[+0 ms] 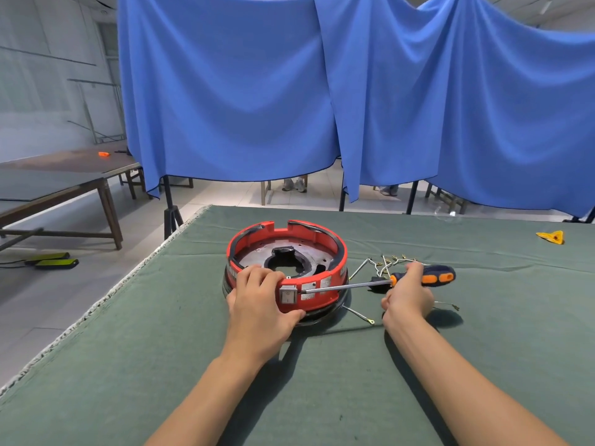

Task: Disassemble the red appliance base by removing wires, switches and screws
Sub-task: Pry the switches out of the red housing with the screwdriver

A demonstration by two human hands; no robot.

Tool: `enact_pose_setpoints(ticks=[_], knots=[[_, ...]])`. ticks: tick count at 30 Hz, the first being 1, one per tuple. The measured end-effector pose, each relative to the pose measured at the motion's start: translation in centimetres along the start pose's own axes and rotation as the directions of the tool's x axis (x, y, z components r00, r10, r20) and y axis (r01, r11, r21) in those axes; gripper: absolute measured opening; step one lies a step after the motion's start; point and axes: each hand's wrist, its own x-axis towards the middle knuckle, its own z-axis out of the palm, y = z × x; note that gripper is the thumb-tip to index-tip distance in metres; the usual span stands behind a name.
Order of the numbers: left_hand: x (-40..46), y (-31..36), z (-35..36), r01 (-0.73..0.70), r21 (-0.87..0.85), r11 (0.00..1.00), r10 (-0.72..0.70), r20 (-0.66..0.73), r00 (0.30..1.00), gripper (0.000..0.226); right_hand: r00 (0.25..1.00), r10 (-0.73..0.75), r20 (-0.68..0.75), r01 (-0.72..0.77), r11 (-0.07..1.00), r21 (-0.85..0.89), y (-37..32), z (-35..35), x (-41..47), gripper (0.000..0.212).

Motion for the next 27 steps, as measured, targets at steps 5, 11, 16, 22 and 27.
enact_pose_setpoints(ticks=[5, 11, 16, 22, 27], knots=[[0.0, -0.1, -0.1, -0.014, -0.020, 1.000, 0.015, 0.013, 1.000, 0.062, 0.999, 0.001, 0.052, 0.004, 0.996, -0.092, 0.2, 1.7, 0.9, 0.027], [0.0, -0.1, 0.0, -0.012, -0.030, 0.999, 0.012, 0.025, 1.000, 0.060, 0.997, 0.003, 0.083, 0.009, 0.988, -0.152, 0.0, 2.8, 1.5, 0.026], [0.0, -0.1, -0.2, -0.031, -0.047, 0.998, 0.033, 0.037, 0.999, 0.059, 0.982, -0.011, 0.191, 0.057, 0.969, -0.240, 0.9, 3.5, 0.5, 0.027], [0.0, -0.4, -0.2, -0.053, -0.053, 0.997, 0.054, 0.024, 0.998, 0.058, 0.989, -0.040, 0.142, 0.051, 0.996, -0.078, 0.3, 0.4, 0.2, 0.026], [0.1, -0.5, 0.1, -0.049, -0.043, 0.998, 0.049, 0.005, 0.999, 0.058, 0.996, -0.078, 0.036, 0.075, 0.994, 0.077, -1.2, -2.4, -0.7, 0.026]])
